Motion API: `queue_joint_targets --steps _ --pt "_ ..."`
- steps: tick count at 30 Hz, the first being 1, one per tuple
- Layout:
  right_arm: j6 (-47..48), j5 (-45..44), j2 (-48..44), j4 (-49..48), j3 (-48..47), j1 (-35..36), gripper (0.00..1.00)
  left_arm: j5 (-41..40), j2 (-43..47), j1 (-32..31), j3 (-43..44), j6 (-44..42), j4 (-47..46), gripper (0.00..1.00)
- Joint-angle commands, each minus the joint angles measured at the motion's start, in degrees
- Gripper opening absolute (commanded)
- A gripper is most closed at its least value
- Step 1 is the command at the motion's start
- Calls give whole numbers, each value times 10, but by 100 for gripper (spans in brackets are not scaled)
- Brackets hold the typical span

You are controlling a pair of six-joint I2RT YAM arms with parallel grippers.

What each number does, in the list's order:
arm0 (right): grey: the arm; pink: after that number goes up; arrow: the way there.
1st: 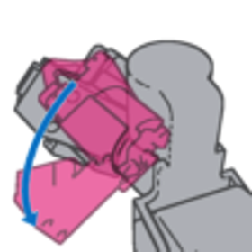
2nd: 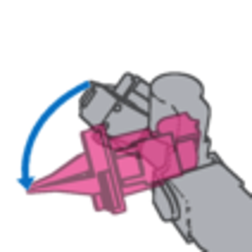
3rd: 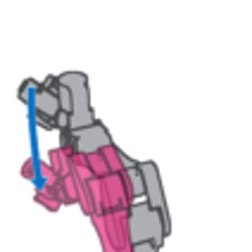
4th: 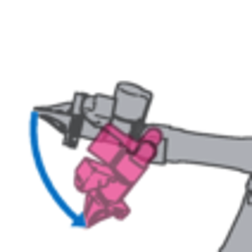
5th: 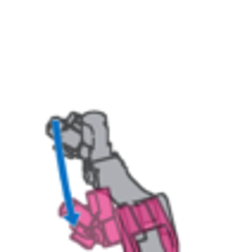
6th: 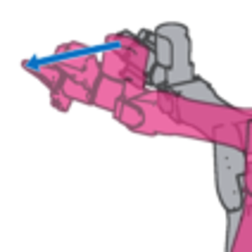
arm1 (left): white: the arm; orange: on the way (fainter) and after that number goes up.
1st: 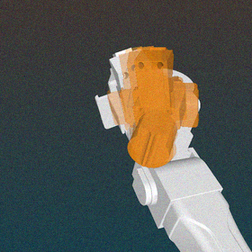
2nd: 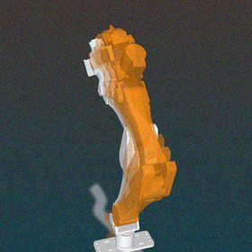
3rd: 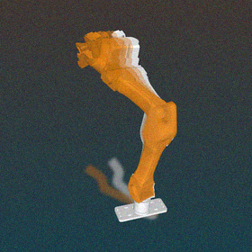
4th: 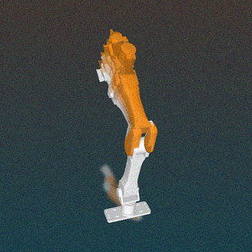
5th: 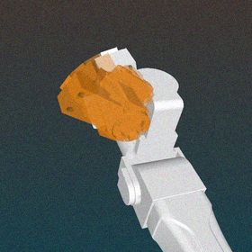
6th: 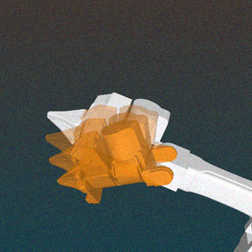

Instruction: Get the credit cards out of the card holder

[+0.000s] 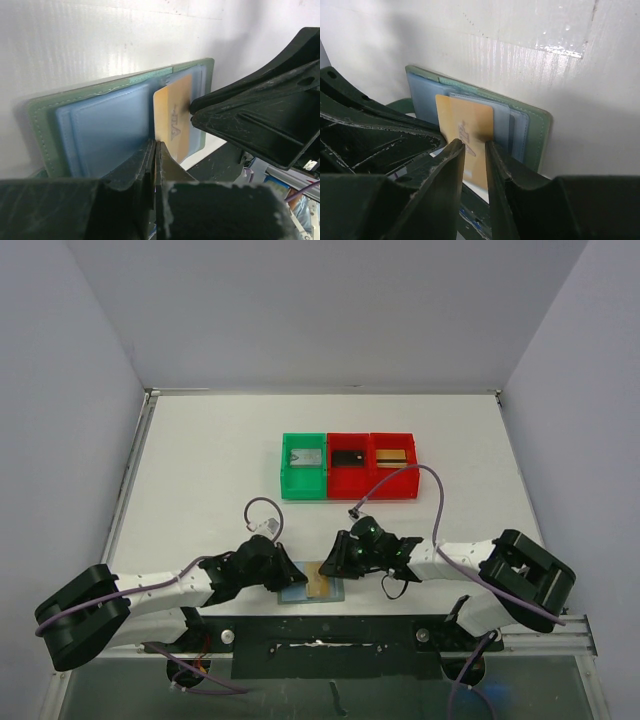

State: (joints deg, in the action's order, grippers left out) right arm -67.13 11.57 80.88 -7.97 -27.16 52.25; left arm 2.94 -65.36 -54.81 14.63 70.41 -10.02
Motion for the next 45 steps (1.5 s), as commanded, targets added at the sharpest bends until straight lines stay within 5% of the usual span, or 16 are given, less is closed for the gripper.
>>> queue_joint_targets --steps 1,8,27,32,37,45 --pt "-7 -2 22 3 -3 6 26 -11 12 -1 18 -8 2 6" --pt "-13 -3 22 -5 4 5 26 0 10 -1 -30 39 -99 27" --pt "-23 -1 12 -19 18 6 25 25 -10 8 -93 98 -243 27" --pt "-24 -3 9 -18 18 6 25 38 -32 8 -91 95 -262 25" --pt "-25 -9 4 -3 15 5 25 45 -43 12 -93 101 -269 5" --pt "-11 -37 0 56 -3 -1 25 26 22 18 -61 65 -121 0"
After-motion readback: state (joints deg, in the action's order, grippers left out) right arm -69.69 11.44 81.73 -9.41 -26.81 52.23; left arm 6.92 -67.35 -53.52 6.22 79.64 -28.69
